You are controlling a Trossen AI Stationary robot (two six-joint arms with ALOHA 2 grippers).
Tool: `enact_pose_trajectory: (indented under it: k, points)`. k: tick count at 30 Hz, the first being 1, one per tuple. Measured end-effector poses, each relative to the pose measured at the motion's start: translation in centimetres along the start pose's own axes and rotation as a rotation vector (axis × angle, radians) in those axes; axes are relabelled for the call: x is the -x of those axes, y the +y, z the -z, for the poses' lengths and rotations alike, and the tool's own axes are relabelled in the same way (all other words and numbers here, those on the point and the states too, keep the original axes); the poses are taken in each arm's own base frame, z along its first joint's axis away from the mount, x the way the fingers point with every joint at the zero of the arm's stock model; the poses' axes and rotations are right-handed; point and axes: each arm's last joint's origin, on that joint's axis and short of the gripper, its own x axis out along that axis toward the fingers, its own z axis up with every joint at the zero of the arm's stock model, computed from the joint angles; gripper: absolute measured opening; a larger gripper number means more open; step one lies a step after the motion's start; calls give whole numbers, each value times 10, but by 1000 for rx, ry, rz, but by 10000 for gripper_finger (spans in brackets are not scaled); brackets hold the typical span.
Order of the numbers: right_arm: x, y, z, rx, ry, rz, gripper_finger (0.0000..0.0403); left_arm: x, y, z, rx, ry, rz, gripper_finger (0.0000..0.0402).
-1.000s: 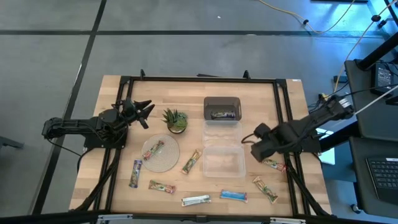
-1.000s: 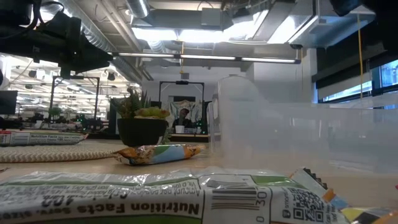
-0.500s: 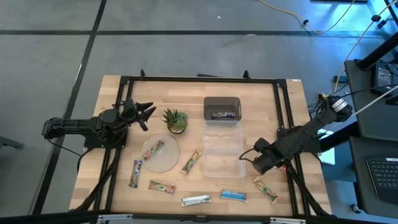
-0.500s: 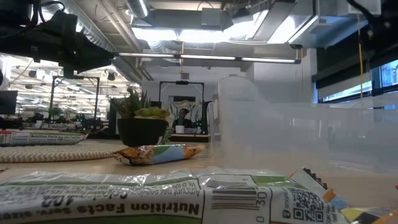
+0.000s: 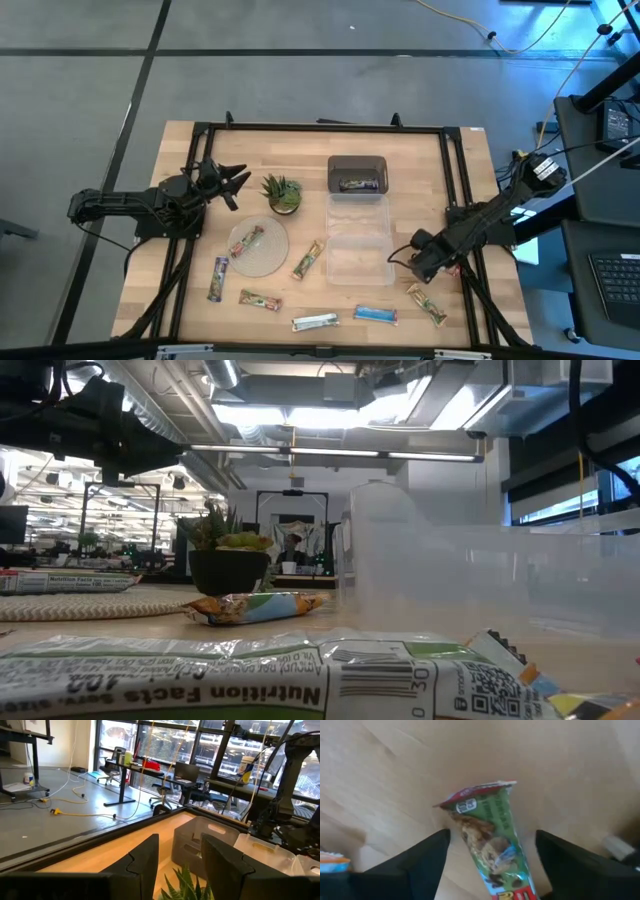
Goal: Pick and place Granola Bars by type
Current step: Put the red granola bar into the top transparent bin
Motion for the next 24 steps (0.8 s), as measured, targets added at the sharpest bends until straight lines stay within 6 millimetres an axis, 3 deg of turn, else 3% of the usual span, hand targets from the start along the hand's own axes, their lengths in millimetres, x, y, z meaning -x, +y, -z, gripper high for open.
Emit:
enact_pose_trajectory:
  k: [15, 24]
  points:
    - [-6, -4, 0, 4, 3, 4, 169, 0, 0, 0, -2, 0, -1, 139]
    - [-6, -4, 0, 5, 3, 11, 131, 0, 0, 0, -2, 0, -1, 139]
